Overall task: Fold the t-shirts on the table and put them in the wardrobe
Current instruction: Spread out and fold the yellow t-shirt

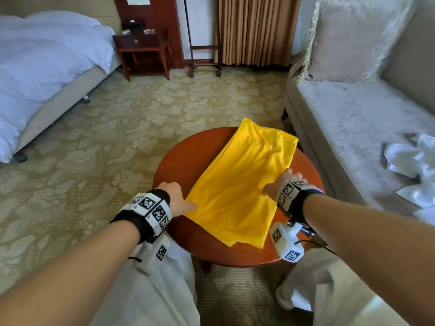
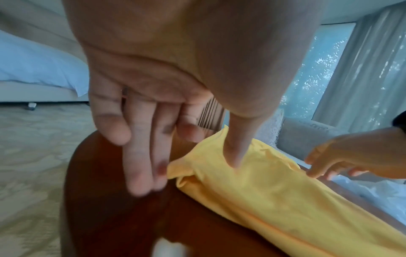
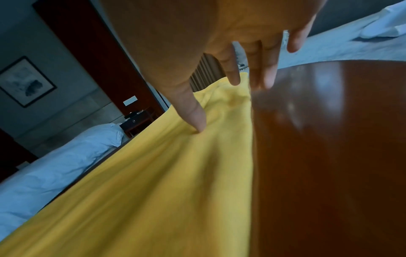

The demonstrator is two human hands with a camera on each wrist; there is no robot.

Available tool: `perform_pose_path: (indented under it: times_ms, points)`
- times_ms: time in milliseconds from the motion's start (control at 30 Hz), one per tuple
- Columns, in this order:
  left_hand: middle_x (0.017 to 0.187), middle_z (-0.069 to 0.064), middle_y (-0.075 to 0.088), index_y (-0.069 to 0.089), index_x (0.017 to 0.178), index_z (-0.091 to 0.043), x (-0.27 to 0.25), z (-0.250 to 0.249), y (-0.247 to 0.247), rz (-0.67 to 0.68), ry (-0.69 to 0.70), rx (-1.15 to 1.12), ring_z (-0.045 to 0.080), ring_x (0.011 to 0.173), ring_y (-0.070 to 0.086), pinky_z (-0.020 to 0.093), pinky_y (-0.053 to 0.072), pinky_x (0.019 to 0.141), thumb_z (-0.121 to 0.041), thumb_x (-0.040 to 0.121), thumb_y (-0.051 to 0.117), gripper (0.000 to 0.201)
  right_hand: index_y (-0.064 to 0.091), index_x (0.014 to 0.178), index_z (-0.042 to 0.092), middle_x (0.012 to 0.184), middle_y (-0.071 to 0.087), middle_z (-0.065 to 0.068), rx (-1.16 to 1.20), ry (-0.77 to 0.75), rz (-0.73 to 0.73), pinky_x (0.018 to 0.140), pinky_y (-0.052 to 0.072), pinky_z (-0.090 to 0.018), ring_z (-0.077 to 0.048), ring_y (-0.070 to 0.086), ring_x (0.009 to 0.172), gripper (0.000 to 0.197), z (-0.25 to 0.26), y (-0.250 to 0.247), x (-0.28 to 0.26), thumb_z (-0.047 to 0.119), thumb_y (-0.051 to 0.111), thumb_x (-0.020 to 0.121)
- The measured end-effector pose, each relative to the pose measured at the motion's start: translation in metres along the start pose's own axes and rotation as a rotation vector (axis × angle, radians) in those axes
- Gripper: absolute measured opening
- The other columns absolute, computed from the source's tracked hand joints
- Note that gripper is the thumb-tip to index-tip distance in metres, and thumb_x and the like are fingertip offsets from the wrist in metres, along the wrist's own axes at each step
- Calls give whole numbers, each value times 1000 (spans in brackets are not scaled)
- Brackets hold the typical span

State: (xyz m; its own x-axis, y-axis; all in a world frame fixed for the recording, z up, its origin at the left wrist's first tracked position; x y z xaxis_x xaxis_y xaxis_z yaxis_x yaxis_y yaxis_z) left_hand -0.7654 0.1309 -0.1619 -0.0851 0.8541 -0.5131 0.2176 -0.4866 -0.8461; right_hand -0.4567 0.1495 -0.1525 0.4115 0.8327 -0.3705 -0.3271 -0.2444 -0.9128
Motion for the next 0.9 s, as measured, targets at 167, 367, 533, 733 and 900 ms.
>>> perform_pose_path:
  times_ms: [167, 367, 533, 733, 900]
  points:
    - [118, 4, 58, 50, 122, -17, -5, 0, 4, -197, 27, -203, 23, 103, 58, 33, 50, 77, -49, 80, 72, 58, 44, 136, 7, 127, 56, -13, 124, -32, 168, 70, 48, -31, -25, 56, 94, 74, -21, 17, -40, 45, 73, 81]
    - [121, 7, 59, 56, 119, -20, -27, -10, 22, -246, 27, -283, 21, 101, 56, 34, 54, 87, -31, 82, 75, 43, 57, 112, 10, 85, 56, -6, 210, 16, 136, 68, 56, -32, -20, 60, 71, 46, -50, 44, -66, 30, 78, 76]
    - [102, 16, 63, 54, 126, -2, -39, -9, 57, 34, -138, -499, 29, 87, 63, 37, 57, 78, -20, 64, 91, 74, 40, 119, 8, 109, 43, -12, 339, 278, 43, 93, 50, -41, -30, 53, 107, 64, -91, 50, -75, 35, 75, 73]
    - [49, 7, 47, 44, 74, -10, -71, -20, 88, 166, -170, -691, 18, 43, 38, 28, 33, 47, -13, 53, 92, 53, 41, 139, 1, 123, 56, -16, 754, 48, 435, 66, 55, -29, -34, 60, 108, 53, -94, 72, -106, 13, 62, 91]
    - [85, 8, 58, 50, 110, -4, -92, -27, 94, 143, -166, -717, 17, 66, 57, 23, 34, 48, -22, 81, 79, 45, 52, 97, 11, 54, 61, -16, 879, 155, 497, 36, 37, -15, -21, 56, 36, 12, -110, 89, -121, 4, 60, 92]
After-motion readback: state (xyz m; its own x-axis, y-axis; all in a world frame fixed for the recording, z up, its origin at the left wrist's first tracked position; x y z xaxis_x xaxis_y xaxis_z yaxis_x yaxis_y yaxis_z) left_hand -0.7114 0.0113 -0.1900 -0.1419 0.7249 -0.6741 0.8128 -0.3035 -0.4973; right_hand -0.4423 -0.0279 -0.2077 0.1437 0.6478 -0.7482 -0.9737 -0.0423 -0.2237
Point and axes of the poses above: each hand's wrist, its own x-axis towards the middle knuckle, its own y-axis out of the palm, z = x × y, the point moved 9 cm from there along x, towards the middle knuckle
